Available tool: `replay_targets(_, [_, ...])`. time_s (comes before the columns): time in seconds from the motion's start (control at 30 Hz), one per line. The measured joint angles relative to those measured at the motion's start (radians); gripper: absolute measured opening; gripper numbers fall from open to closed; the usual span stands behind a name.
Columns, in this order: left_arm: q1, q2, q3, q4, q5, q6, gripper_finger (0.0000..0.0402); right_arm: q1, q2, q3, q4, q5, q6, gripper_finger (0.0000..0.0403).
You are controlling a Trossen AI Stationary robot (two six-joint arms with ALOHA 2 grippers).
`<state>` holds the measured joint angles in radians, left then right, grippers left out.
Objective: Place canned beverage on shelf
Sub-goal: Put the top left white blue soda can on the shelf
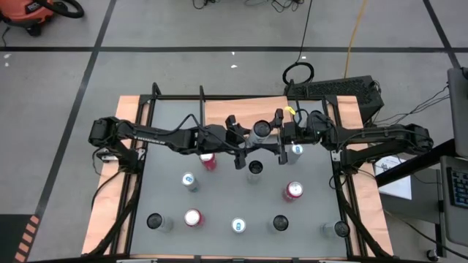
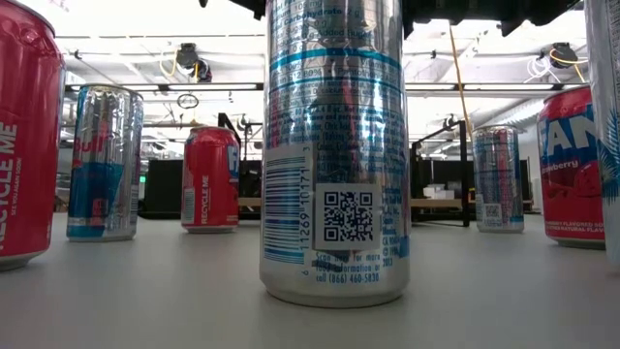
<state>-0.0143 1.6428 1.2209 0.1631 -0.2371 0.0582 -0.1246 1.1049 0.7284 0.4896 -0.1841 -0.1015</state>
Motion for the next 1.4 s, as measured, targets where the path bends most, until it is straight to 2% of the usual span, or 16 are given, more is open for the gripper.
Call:
replay_targets(0.4, [0.003,0.0,0.0,-0.035,-0.007,-0.002,0.0251,0.002,-0.037,0.0,0.038,0.0,-0.003,0.0291])
replay_targets(0.57, [0.013,0.0,0.0,-0.039,-0.007,-0.021,0.0251,0.002,-0.062,0.022,0.014,0.0,-0.048,0.0299])
replay_targets(0.83, [0.026,0.009,0.0,-0.029,-0.007,-0.023,0.0251,0.014,-0.041,0.148,-0.15,0.038,-0.099,0.0276])
replay_targets(1.17, [0.026,0.011,0.0,-0.043,-0.012,-0.023,0.0251,0.015,-0.042,0.154,-0.181,0.053,-0.102,0.0228])
replay_targets(1.4, [0.027,0.011,0.0,-0.056,-0.018,-0.019,0.0262,-0.011,-0.042,0.154,-0.196,0.048,-0.113,0.0216])
